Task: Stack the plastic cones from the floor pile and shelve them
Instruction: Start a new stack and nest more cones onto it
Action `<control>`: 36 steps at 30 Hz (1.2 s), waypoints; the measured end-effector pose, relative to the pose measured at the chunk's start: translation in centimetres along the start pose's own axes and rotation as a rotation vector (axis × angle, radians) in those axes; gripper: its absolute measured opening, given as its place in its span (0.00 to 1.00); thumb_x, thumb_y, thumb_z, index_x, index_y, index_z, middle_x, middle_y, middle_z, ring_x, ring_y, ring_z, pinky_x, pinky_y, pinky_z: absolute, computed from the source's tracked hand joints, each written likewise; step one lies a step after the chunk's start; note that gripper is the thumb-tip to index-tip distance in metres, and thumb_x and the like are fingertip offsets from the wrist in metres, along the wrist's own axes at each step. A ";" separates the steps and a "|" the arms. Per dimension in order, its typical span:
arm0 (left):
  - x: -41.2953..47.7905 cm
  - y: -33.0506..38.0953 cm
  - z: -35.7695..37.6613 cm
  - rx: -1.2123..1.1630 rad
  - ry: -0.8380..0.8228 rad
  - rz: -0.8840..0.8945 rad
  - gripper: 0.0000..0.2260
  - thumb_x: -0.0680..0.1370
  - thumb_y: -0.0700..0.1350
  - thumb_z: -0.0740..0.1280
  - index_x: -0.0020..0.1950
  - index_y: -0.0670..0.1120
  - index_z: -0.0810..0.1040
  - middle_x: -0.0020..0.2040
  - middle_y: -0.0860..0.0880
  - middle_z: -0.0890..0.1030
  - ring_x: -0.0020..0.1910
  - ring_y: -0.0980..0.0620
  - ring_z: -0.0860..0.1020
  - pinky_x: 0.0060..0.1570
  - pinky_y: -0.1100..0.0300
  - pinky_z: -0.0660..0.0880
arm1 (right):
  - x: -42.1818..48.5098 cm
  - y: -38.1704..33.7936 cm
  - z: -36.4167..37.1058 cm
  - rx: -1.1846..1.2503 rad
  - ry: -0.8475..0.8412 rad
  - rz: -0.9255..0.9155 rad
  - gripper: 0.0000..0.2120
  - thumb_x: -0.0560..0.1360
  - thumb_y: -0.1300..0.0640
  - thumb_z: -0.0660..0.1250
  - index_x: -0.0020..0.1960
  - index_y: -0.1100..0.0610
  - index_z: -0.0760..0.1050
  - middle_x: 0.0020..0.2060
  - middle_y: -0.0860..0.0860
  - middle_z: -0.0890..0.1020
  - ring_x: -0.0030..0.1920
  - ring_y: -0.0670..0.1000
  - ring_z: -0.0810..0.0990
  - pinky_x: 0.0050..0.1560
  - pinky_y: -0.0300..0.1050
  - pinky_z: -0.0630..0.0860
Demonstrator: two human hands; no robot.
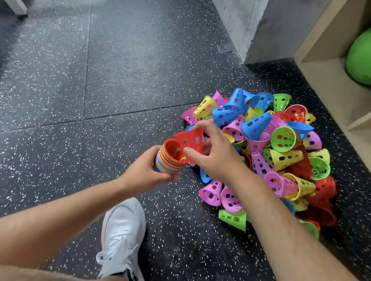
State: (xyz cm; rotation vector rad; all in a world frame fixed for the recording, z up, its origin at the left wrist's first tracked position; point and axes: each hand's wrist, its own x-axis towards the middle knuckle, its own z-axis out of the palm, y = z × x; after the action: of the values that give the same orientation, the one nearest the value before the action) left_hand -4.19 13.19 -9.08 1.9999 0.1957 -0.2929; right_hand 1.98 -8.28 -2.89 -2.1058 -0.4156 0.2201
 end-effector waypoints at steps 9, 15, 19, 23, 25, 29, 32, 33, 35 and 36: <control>2.1 -0.8 1.1 0.011 -0.055 -0.023 0.31 0.65 0.44 0.85 0.63 0.53 0.76 0.53 0.53 0.85 0.48 0.60 0.83 0.53 0.57 0.79 | -0.3 2.1 2.0 -0.033 0.163 0.074 0.18 0.73 0.45 0.74 0.56 0.50 0.70 0.55 0.47 0.77 0.52 0.46 0.76 0.54 0.38 0.71; 3.6 -0.7 1.4 -0.021 -0.104 -0.022 0.30 0.65 0.47 0.85 0.62 0.56 0.76 0.54 0.54 0.85 0.52 0.56 0.84 0.53 0.58 0.81 | -1.0 2.4 3.3 0.026 0.028 0.105 0.21 0.74 0.47 0.74 0.62 0.48 0.70 0.57 0.43 0.76 0.59 0.45 0.75 0.60 0.36 0.69; 4.3 -0.7 0.9 -0.026 -0.119 -0.017 0.29 0.65 0.48 0.85 0.60 0.59 0.76 0.54 0.57 0.85 0.52 0.60 0.84 0.52 0.62 0.80 | -0.6 2.4 3.5 0.015 -0.019 0.073 0.23 0.76 0.47 0.71 0.67 0.51 0.71 0.60 0.43 0.75 0.62 0.43 0.73 0.65 0.34 0.65; 4.7 -1.3 1.0 -0.018 -0.131 -0.041 0.32 0.59 0.54 0.83 0.60 0.59 0.75 0.54 0.55 0.85 0.52 0.58 0.84 0.56 0.59 0.80 | 0.7 4.4 2.9 -0.151 0.169 0.102 0.18 0.79 0.47 0.65 0.64 0.54 0.75 0.58 0.48 0.78 0.60 0.49 0.74 0.64 0.44 0.70; 4.8 -1.5 1.2 0.012 -0.139 -0.048 0.35 0.57 0.59 0.82 0.62 0.58 0.75 0.54 0.56 0.84 0.52 0.59 0.83 0.57 0.58 0.79 | 1.3 6.1 2.1 -0.363 0.281 0.119 0.14 0.78 0.52 0.66 0.61 0.56 0.78 0.56 0.50 0.80 0.58 0.54 0.74 0.62 0.52 0.72; 4.5 -1.6 1.5 0.034 -0.163 -0.049 0.35 0.62 0.52 0.86 0.65 0.55 0.75 0.55 0.56 0.84 0.52 0.60 0.83 0.57 0.57 0.79 | 1.6 8.4 0.7 -0.601 0.260 0.224 0.16 0.75 0.54 0.69 0.62 0.52 0.79 0.56 0.51 0.79 0.58 0.56 0.71 0.62 0.55 0.70; 4.1 -1.6 1.7 0.026 -0.158 -0.051 0.32 0.65 0.47 0.86 0.63 0.55 0.75 0.54 0.56 0.84 0.51 0.61 0.83 0.54 0.61 0.78 | 1.6 9.2 0.5 -0.669 0.188 0.279 0.15 0.77 0.55 0.68 0.63 0.53 0.79 0.56 0.52 0.78 0.59 0.58 0.71 0.63 0.54 0.68; 4.0 -1.6 1.8 0.024 -0.157 -0.057 0.31 0.65 0.47 0.86 0.63 0.55 0.75 0.54 0.56 0.84 0.50 0.61 0.83 0.52 0.63 0.78 | 1.6 9.3 0.5 -0.663 0.188 0.279 0.13 0.77 0.55 0.68 0.61 0.54 0.80 0.55 0.53 0.78 0.58 0.58 0.71 0.63 0.55 0.69; 3.7 -1.6 1.8 0.027 -0.158 -0.070 0.30 0.65 0.47 0.86 0.62 0.54 0.76 0.53 0.55 0.84 0.49 0.62 0.83 0.50 0.66 0.76 | 1.3 9.3 0.4 -0.609 0.231 0.233 0.09 0.78 0.57 0.68 0.56 0.57 0.81 0.53 0.54 0.79 0.55 0.60 0.74 0.60 0.58 0.73; 3.5 -1.6 1.8 0.029 -0.160 -0.076 0.30 0.65 0.47 0.86 0.62 0.54 0.76 0.53 0.55 0.85 0.49 0.61 0.83 0.50 0.65 0.76 | 1.1 9.2 0.4 -0.567 0.263 0.199 0.08 0.78 0.57 0.68 0.54 0.57 0.82 0.55 0.55 0.79 0.55 0.61 0.75 0.58 0.59 0.75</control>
State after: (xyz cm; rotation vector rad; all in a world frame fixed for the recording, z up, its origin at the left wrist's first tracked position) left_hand -1.45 12.26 -12.29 1.9901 0.1670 -0.5046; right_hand 4.78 -12.15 -10.84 -2.6928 -0.1119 -0.0753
